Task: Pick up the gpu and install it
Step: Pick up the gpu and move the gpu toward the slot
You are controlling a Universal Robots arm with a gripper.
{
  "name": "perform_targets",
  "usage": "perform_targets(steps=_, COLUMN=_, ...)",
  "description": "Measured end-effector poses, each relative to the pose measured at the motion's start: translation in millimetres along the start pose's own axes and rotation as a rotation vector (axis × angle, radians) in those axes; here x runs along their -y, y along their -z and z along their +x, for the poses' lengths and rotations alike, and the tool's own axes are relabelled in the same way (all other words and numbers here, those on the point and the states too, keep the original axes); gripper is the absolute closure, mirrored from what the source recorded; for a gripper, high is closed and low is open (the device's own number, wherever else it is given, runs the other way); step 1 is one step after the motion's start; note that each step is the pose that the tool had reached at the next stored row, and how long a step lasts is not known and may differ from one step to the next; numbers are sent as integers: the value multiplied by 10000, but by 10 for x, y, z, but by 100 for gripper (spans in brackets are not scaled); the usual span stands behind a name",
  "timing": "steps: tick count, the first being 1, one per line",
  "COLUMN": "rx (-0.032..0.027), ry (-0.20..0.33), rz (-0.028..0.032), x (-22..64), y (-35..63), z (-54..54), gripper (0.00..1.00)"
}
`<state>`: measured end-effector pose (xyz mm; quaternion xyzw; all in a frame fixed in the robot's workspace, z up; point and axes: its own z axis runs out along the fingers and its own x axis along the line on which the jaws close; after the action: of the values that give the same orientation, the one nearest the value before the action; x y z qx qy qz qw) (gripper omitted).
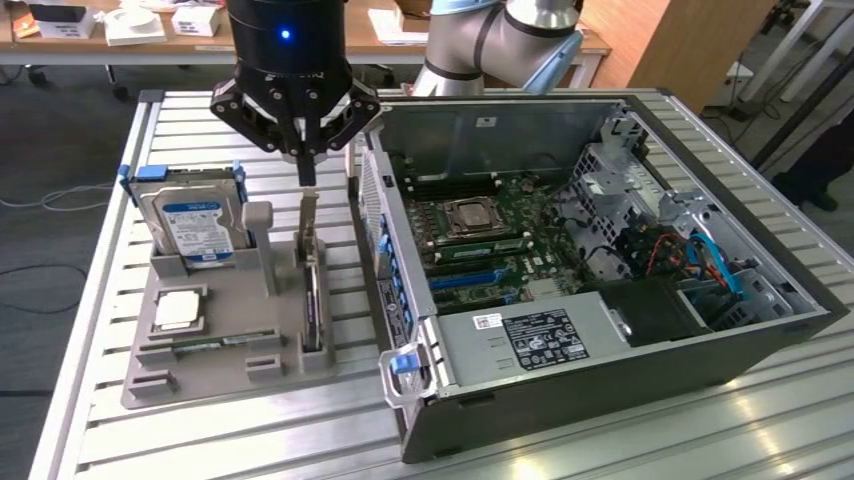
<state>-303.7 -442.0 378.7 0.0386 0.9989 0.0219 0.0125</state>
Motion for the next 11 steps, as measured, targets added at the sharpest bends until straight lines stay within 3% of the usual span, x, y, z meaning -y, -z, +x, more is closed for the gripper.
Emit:
perform_targets(steps=7, rx=0, ry=0, rz=0, x=2, y=0, z=0, gripper=89)
perform_targets(steps=11, rx=0, ry=0, rz=0, x=3, y=0, z=0, gripper=71)
